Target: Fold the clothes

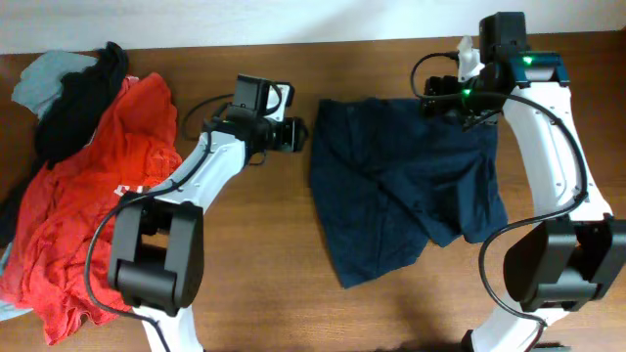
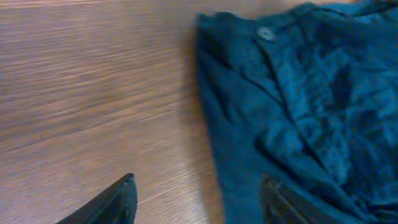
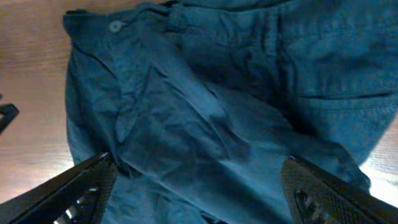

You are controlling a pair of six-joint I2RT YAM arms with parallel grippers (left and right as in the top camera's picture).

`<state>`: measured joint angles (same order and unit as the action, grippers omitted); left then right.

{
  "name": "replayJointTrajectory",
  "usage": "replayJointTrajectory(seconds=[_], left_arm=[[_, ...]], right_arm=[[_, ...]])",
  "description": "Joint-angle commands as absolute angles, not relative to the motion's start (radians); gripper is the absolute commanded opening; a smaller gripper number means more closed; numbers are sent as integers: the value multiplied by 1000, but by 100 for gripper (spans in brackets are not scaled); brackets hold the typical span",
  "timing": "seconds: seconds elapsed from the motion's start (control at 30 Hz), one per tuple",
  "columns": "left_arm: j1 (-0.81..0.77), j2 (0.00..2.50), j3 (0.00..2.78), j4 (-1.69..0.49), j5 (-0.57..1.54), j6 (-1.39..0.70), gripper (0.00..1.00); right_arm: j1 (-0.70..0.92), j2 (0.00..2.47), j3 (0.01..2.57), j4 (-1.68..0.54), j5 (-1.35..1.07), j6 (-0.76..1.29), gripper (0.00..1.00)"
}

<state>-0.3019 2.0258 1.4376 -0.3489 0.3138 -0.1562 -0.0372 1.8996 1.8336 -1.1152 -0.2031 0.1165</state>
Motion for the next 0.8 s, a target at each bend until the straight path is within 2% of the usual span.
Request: replayJointTrajectory(seconds=[0.0, 0.6, 0.77], left_arm=[[-304, 2091, 1448, -344, 394, -134, 67], [-318, 2185, 1448, -252, 690, -145, 68], [-360, 2192, 1448, -258, 692, -164, 68]], right_arm=[[-51, 1894, 1839, -1134, -209, 135, 89], [-52, 1894, 1839, -1164, -210, 136, 89], [-53, 1894, 1839, -1164, -210, 136, 89]])
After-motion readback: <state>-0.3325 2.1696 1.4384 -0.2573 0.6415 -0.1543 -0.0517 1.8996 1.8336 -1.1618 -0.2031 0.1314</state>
